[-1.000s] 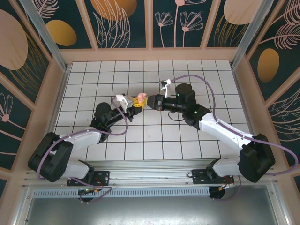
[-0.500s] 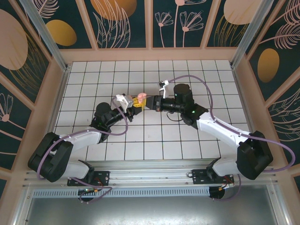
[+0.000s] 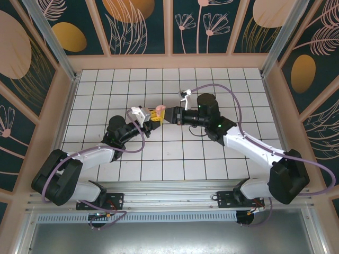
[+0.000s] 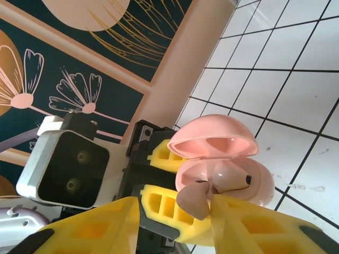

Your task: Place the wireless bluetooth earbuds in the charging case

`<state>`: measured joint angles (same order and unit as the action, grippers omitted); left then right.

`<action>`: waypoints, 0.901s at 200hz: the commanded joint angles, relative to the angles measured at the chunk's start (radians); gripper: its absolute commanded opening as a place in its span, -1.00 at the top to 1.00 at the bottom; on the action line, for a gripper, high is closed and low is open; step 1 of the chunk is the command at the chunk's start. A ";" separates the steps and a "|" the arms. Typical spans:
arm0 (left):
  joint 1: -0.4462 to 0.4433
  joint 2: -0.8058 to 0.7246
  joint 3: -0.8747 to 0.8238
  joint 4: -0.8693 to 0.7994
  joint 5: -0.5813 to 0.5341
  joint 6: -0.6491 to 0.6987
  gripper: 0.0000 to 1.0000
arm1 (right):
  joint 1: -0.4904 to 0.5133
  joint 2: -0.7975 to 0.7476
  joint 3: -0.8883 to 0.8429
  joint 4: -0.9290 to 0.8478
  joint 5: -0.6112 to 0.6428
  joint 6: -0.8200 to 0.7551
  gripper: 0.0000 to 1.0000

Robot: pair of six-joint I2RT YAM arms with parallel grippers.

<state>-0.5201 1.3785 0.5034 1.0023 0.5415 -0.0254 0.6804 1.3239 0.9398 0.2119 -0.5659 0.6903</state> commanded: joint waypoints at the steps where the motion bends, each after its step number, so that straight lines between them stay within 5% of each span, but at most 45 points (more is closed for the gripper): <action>1: -0.007 -0.015 0.025 0.020 0.013 0.019 0.87 | -0.012 -0.053 -0.011 -0.022 0.020 -0.012 0.17; 84: -0.006 -0.023 0.020 0.016 0.010 0.021 0.86 | -0.018 -0.023 -0.003 0.001 -0.010 -0.006 0.33; 180: -0.007 -0.026 0.018 0.015 0.010 0.024 0.86 | -0.019 -0.010 -0.004 0.000 -0.002 -0.009 0.14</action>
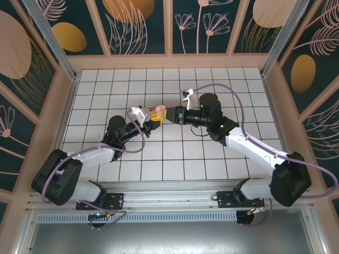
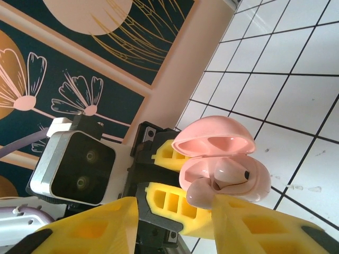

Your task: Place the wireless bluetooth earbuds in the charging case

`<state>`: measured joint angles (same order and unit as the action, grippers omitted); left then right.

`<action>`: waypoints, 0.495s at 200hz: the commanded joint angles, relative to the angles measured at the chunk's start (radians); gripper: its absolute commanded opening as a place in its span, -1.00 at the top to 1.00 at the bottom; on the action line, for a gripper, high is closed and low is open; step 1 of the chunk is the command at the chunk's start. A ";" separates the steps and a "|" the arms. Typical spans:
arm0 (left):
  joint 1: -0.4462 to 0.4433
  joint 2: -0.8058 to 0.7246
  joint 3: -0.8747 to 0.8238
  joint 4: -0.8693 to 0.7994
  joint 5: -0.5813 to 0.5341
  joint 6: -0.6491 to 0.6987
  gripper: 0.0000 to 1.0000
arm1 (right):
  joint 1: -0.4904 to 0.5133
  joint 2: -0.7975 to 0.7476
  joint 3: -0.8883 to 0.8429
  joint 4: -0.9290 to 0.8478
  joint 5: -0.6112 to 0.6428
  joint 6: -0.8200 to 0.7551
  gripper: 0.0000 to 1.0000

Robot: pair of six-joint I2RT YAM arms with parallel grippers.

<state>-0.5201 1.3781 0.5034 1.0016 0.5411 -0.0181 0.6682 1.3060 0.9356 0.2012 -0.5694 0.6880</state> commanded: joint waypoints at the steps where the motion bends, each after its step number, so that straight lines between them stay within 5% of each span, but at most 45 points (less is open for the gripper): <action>1: -0.007 -0.026 0.019 0.016 0.010 0.017 0.87 | -0.007 0.008 0.001 0.011 0.002 -0.006 0.14; 99: -0.008 -0.029 0.017 0.011 0.009 0.019 0.86 | 0.008 0.028 0.023 0.032 -0.046 -0.002 0.38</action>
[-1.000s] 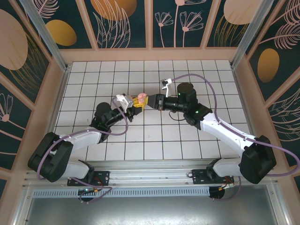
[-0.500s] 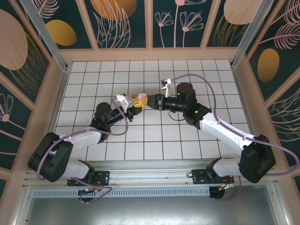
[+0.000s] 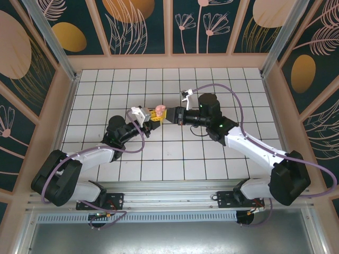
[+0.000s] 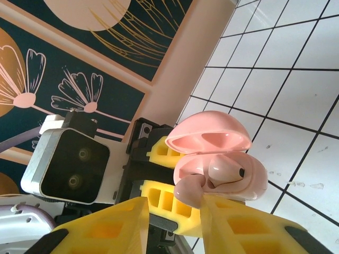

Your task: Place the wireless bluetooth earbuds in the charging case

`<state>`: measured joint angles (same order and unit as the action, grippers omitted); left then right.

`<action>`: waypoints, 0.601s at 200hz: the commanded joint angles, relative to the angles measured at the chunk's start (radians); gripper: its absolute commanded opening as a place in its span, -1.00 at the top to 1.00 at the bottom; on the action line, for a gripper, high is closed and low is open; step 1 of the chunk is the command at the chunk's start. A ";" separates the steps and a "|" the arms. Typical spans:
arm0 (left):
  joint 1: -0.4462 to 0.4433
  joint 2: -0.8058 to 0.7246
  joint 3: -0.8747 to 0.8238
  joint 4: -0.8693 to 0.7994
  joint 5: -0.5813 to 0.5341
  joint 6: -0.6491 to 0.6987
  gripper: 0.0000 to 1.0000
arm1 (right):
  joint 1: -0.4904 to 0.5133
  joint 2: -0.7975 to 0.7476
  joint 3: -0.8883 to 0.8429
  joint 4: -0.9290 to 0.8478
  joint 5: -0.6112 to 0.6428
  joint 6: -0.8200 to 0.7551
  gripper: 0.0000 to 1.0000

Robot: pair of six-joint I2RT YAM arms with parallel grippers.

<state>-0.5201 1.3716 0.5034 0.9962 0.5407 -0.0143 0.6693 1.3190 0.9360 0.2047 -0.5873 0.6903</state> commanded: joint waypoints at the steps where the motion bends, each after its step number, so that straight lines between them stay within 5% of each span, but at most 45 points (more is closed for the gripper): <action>1: -0.008 -0.023 0.017 0.016 0.009 0.016 0.87 | 0.007 0.015 0.023 0.029 -0.028 -0.003 0.39; 120: -0.007 -0.026 0.016 0.010 0.008 0.020 0.87 | 0.026 0.053 0.053 0.049 -0.033 -0.006 0.49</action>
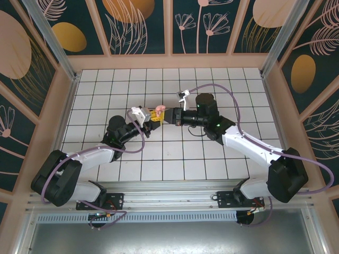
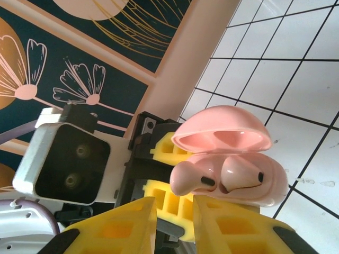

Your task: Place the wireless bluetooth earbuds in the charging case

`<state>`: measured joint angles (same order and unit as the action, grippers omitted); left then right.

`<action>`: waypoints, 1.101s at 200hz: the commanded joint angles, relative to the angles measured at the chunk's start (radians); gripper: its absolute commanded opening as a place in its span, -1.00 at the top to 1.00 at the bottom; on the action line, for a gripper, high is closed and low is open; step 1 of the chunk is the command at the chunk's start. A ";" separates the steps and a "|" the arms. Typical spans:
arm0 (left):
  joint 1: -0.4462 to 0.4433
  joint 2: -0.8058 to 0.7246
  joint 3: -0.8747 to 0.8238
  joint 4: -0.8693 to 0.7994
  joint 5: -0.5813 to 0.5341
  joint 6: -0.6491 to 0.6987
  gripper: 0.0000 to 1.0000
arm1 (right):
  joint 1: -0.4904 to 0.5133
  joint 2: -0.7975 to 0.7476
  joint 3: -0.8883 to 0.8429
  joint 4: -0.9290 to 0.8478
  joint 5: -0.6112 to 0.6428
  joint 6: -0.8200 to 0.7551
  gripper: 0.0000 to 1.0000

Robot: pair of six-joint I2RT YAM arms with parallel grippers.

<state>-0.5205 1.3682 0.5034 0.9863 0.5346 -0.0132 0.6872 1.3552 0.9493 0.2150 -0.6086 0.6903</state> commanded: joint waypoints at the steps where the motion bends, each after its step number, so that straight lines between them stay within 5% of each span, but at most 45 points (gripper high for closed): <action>1: -0.007 -0.024 0.017 0.020 0.014 0.019 0.87 | 0.008 0.017 0.040 0.039 -0.011 -0.006 0.49; 59: -0.007 -0.030 0.017 0.017 0.017 0.026 0.87 | 0.008 0.011 0.055 0.024 0.004 -0.028 0.47; 105: -0.007 -0.031 0.021 0.020 0.075 0.047 0.87 | -0.027 -0.123 0.039 -0.079 0.084 -0.172 0.22; 140: -0.007 -0.044 0.030 -0.036 0.149 0.119 0.87 | -0.078 -0.194 0.093 -0.246 0.089 -0.447 0.09; 179: -0.008 -0.059 0.065 -0.183 0.209 0.272 0.86 | -0.092 -0.179 0.185 -0.464 -0.005 -0.924 -0.18; 220: -0.013 -0.072 0.091 -0.297 0.224 0.383 0.87 | -0.089 -0.112 0.255 -0.594 -0.017 -1.254 -0.54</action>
<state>-0.5243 1.3201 0.5583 0.7757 0.7185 0.2623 0.5972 1.1908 1.1313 -0.2409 -0.5953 -0.2527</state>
